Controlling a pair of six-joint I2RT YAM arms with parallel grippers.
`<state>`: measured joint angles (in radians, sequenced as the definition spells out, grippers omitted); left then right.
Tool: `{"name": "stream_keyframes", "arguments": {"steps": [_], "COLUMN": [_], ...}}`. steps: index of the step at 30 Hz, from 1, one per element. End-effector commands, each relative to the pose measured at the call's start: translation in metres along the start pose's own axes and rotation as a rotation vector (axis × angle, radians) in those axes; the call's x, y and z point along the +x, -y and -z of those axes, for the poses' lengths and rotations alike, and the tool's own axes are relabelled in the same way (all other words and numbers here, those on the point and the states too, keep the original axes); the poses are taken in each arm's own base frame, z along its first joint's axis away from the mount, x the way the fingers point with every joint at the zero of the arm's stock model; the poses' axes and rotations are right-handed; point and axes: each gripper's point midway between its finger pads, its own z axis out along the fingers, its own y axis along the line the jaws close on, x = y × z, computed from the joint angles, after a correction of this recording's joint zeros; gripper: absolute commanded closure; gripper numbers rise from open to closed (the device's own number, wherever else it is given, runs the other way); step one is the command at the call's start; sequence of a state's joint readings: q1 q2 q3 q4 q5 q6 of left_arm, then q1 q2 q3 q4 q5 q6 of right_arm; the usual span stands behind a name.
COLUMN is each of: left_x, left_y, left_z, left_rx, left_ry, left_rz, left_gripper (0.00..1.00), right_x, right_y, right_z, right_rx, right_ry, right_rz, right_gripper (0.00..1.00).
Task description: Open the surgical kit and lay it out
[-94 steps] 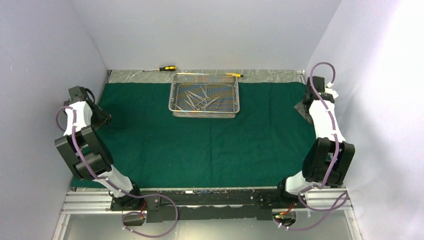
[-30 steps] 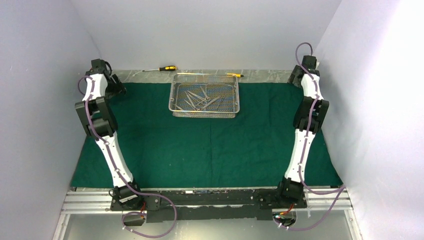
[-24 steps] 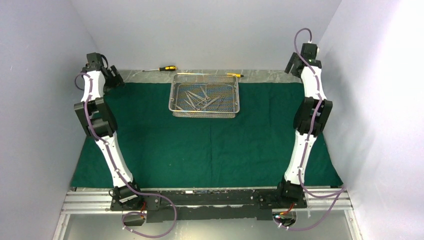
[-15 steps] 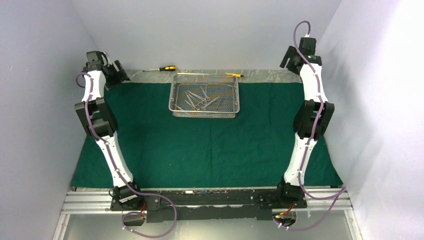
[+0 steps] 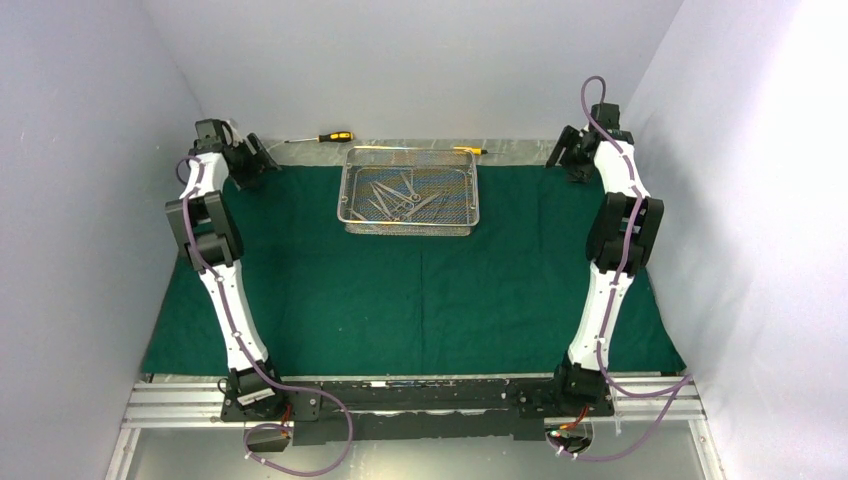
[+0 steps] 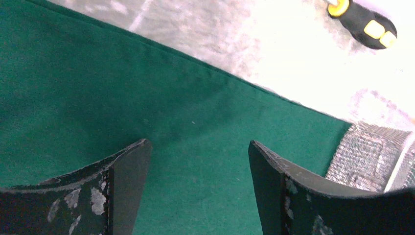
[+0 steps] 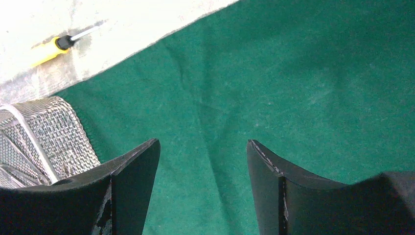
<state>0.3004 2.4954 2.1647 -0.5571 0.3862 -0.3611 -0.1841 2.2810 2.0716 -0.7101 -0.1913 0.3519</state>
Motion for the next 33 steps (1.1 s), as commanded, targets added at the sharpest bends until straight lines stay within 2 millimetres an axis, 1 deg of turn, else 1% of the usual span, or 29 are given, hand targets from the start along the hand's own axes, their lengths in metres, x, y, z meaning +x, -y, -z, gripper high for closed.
{"name": "stream_keyframes", "arguments": {"steps": [1, 4, 6, 9, 10, 14, 16, 17, 19, 21, 23, 24, 27, 29, 31, 32, 33], "left_x": [-0.01, -0.014, -0.023, -0.036, -0.036, -0.038, -0.038, -0.04, -0.049, -0.062, -0.076, -0.084, -0.099, -0.104, -0.103, -0.101, -0.101], "left_y": [-0.015, -0.041, -0.063, -0.089, -0.098, -0.14, -0.156, -0.158, -0.154, -0.139, -0.114, -0.098, -0.063, -0.043, -0.025, -0.017, -0.007], "left_z": [-0.01, -0.014, -0.015, -0.015, -0.014, 0.002, 0.01, 0.014, 0.02, 0.026, 0.033, 0.041, 0.061, 0.075, 0.086, 0.093, 0.102], "left_rx": [-0.02, -0.106, -0.18, -0.241, -0.272, -0.457, -0.509, -0.514, -0.492, -0.448, -0.363, -0.317, -0.236, -0.196, -0.157, -0.148, -0.144], "left_ry": [0.037, 0.057, 0.085, 0.113, 0.11, 0.126, 0.131, 0.133, 0.145, 0.171, 0.197, 0.216, 0.258, 0.28, 0.282, 0.278, 0.28], "left_rz": [0.006, -0.006, -0.01, 0.026, 0.033, 0.007, 0.002, 0.001, -0.019, -0.058, -0.099, -0.119, -0.145, -0.149, -0.157, -0.162, -0.169], "left_gripper": [0.21, 0.21, 0.2, 0.21, 0.22, 0.21, 0.21, 0.21, 0.21, 0.2, 0.19, 0.18, 0.17, 0.16, 0.16, 0.16, 0.16], "right_x": [-0.004, -0.003, -0.003, -0.005, -0.006, -0.012, -0.014, -0.013, -0.012, -0.012, -0.014, -0.015, -0.019, -0.02, -0.022, -0.021, -0.014], "right_y": [-0.002, 0.006, 0.009, 0.016, 0.018, 0.019, 0.018, 0.019, 0.022, 0.025, 0.029, 0.031, 0.036, 0.038, 0.041, 0.043, 0.049], "right_z": [0.001, 0.002, 0.004, 0.005, 0.006, 0.009, 0.01, 0.01, 0.011, 0.014, 0.02, 0.023, 0.035, 0.044, 0.059, 0.065, 0.071], "right_rx": [-0.02, 0.006, 0.017, 0.042, 0.056, 0.069, 0.069, 0.072, 0.094, 0.12, 0.15, 0.166, 0.203, 0.214, 0.24, 0.256, 0.287], "right_ry": [0.014, 0.007, 0.002, -0.008, -0.012, -0.002, 0.004, 0.003, -0.008, -0.015, -0.009, -0.004, 0.013, 0.019, 0.037, 0.038, 0.025], "right_rz": [-0.008, -0.009, -0.01, -0.007, -0.008, -0.019, -0.027, -0.032, -0.043, -0.047, -0.048, -0.044, -0.034, -0.027, -0.014, -0.005, -0.006], "right_gripper": [0.31, 0.31, 0.31, 0.31, 0.31, 0.31, 0.31, 0.31, 0.31, 0.31, 0.31, 0.31, 0.3, 0.3, 0.29, 0.29, 0.29]}}
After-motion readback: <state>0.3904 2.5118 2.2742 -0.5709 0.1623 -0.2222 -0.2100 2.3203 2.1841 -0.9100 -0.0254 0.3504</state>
